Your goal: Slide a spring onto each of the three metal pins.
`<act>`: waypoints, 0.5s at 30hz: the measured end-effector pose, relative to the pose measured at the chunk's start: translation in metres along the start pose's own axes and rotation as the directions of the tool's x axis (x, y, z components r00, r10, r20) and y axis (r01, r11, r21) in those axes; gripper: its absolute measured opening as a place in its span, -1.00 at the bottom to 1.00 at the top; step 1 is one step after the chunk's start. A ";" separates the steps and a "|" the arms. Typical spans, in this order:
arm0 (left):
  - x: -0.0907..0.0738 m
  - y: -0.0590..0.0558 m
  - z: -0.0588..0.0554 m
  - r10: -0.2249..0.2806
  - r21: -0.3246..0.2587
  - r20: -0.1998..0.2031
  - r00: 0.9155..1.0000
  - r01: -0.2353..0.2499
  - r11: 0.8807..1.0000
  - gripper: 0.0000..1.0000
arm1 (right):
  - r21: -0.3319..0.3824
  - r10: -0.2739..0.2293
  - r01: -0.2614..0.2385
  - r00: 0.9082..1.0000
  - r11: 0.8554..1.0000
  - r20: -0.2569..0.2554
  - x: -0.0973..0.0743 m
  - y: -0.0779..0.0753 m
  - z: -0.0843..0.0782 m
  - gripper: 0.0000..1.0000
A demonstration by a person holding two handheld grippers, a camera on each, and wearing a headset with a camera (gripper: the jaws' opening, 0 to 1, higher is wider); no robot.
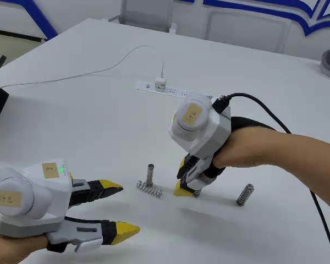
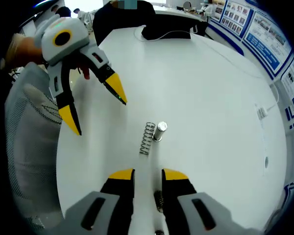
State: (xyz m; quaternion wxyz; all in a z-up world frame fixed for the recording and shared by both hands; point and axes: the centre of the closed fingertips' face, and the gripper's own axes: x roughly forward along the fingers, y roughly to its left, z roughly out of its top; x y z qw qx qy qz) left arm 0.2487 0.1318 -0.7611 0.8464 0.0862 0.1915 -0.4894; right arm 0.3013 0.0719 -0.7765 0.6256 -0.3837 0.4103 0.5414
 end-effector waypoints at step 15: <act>-0.002 0.003 -0.003 0.005 -0.008 0.002 1.000 -0.005 1.000 0.02 | 0.038 0.014 -0.015 0.999 0.999 0.031 0.019 0.002 0.015 -0.56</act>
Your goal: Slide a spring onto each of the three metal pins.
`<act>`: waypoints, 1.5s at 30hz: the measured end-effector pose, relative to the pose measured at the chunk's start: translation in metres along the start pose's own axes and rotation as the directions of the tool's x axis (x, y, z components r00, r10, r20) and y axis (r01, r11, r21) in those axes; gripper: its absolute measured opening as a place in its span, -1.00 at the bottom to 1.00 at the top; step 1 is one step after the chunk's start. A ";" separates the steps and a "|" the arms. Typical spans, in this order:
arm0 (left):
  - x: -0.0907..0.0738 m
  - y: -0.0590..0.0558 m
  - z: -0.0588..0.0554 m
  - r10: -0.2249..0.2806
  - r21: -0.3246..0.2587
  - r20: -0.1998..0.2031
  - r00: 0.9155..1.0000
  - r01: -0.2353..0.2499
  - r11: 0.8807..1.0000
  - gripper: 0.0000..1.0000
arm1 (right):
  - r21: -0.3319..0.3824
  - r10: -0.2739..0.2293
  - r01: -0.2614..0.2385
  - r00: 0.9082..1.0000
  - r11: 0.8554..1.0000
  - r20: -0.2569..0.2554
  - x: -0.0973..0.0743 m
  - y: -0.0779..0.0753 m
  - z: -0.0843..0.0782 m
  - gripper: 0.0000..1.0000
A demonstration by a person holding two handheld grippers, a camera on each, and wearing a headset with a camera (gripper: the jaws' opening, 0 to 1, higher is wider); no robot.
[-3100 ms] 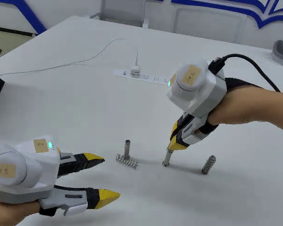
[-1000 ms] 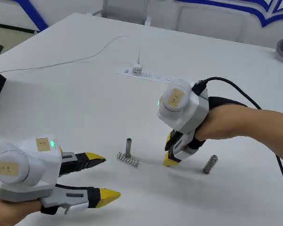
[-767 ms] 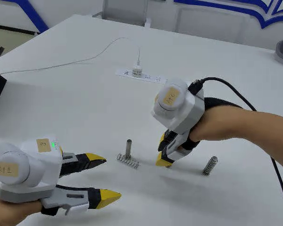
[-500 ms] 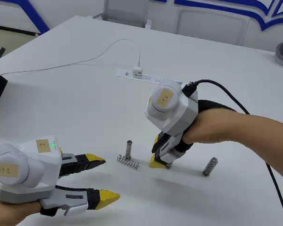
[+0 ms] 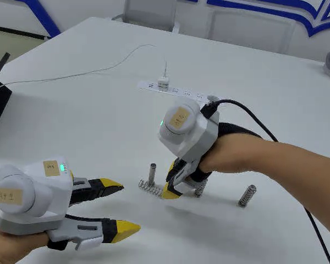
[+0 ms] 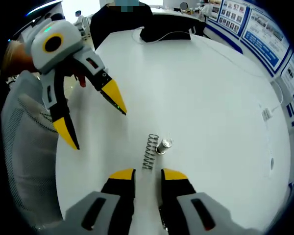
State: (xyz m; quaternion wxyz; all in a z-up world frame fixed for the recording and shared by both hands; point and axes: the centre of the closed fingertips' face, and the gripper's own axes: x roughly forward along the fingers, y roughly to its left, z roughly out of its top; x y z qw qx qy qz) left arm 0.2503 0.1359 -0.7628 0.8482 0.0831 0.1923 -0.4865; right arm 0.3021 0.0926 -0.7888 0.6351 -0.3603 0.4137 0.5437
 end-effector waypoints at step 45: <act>0.000 0.002 -0.003 -0.001 -0.002 -0.006 1.000 0.001 1.000 0.00 | 0.051 -0.011 0.012 1.000 0.999 -0.015 0.023 0.003 0.002 -0.76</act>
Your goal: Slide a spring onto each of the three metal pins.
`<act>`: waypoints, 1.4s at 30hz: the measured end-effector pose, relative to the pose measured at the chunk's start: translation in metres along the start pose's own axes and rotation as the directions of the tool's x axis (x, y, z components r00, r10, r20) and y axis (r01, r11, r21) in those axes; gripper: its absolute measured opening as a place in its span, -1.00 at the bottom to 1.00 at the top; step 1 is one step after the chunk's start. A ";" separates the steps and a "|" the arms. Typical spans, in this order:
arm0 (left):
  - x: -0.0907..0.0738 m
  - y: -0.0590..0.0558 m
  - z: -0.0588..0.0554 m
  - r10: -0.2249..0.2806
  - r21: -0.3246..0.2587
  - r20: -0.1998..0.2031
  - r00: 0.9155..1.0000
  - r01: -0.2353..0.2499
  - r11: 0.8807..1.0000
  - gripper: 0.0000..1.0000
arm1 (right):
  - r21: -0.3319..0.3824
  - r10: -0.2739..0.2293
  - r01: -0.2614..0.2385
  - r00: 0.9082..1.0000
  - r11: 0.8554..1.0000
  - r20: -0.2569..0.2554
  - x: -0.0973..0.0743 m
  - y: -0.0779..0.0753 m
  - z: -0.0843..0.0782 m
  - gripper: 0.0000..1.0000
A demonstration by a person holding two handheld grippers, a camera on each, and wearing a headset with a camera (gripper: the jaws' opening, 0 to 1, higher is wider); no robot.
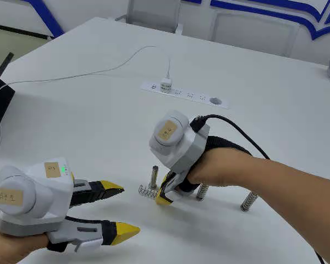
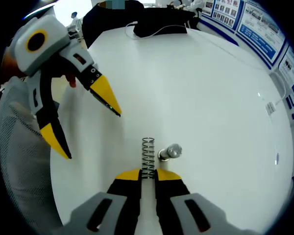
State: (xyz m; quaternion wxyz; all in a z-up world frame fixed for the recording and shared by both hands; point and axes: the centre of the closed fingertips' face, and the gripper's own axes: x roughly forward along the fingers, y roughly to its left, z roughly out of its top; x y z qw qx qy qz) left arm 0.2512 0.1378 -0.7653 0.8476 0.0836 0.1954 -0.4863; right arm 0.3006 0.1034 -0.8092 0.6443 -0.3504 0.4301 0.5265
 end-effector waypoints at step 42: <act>-0.001 -0.008 0.007 -0.011 0.022 -0.003 1.000 0.011 1.000 -0.01 | -0.183 0.050 -0.043 0.998 0.982 0.030 -0.056 0.054 -0.011 -0.77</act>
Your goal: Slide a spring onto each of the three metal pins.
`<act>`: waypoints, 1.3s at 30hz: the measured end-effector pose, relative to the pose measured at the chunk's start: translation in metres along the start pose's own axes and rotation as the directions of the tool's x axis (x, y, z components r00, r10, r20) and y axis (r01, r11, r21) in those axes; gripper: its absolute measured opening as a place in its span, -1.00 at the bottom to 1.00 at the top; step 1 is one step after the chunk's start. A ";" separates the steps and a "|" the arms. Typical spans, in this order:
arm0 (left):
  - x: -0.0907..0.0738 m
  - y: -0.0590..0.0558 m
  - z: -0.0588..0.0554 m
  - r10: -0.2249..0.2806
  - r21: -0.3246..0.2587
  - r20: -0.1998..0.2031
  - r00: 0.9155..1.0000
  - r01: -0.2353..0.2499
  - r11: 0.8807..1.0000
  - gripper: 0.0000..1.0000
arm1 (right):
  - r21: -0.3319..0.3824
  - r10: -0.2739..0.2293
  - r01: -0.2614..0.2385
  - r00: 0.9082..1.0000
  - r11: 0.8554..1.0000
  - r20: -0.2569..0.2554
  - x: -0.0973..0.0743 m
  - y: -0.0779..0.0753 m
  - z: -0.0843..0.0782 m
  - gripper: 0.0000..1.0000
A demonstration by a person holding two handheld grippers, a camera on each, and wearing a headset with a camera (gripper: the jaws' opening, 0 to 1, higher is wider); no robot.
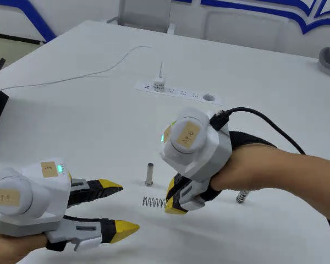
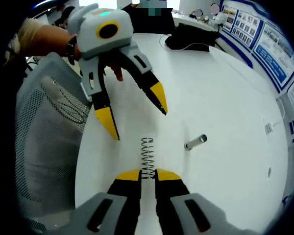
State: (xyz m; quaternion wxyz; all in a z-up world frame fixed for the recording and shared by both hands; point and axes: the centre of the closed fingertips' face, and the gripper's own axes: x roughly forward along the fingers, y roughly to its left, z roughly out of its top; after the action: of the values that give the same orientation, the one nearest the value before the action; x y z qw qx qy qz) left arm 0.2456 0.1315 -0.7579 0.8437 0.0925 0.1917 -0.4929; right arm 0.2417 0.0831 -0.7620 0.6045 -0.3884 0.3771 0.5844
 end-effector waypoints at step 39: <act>0.007 -0.026 0.020 -0.077 0.064 0.031 0.997 0.075 0.995 -0.31 | -0.085 0.005 -0.003 0.999 0.996 0.033 -0.018 0.018 0.010 -0.77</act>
State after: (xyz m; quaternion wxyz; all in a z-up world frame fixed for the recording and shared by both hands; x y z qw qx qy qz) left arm 0.2304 0.1059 -0.7413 0.8240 0.1032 0.1656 -0.5319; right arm 0.2230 0.0848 -0.7420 0.5925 -0.4032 0.3428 0.6074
